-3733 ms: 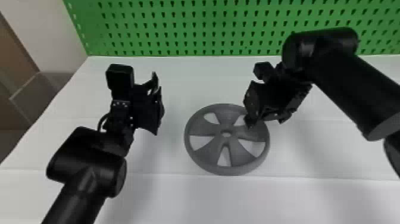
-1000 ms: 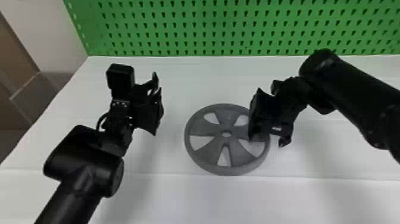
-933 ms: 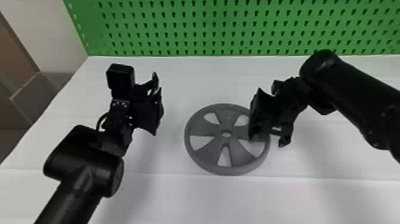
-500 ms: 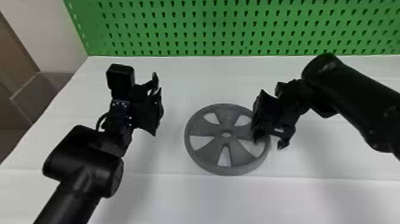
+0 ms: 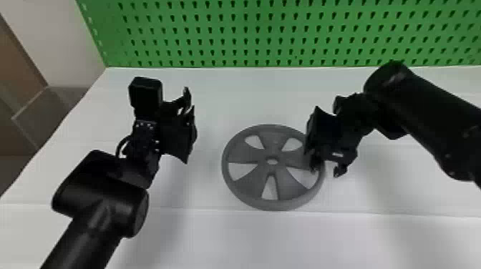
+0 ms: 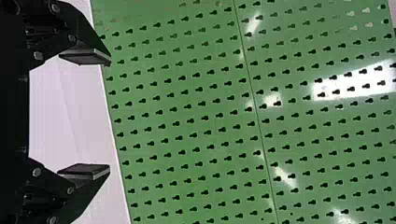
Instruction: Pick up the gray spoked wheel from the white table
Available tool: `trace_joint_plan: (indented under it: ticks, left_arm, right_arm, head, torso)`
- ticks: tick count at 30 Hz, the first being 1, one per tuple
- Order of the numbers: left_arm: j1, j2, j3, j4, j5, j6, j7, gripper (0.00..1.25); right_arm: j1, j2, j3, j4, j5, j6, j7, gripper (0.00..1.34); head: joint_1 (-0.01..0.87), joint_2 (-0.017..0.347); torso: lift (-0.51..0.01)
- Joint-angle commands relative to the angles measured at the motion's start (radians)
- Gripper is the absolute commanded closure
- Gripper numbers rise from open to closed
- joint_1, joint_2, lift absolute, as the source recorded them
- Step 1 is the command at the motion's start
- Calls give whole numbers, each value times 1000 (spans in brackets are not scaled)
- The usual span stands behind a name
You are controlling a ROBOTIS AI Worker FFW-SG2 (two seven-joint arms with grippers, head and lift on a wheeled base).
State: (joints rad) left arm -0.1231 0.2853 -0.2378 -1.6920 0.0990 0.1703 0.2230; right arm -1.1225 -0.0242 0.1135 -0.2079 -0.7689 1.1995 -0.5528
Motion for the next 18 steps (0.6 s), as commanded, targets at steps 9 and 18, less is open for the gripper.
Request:
trace_joint_plan:
  ticks: [9,18]
  left_arm:
    - [-1,0,-3,0,-1,1,4,424]
    - [-3,0,-5,0,-1,1,7,423]
  right_arm:
    - [3,3,0,7,-3,0,1,832]
    - [0,6,29,5,-3,2,1,1067]
  head:
    - [779,101]
    - [779,101]
  torso:
    - [-89]
    - [-89]
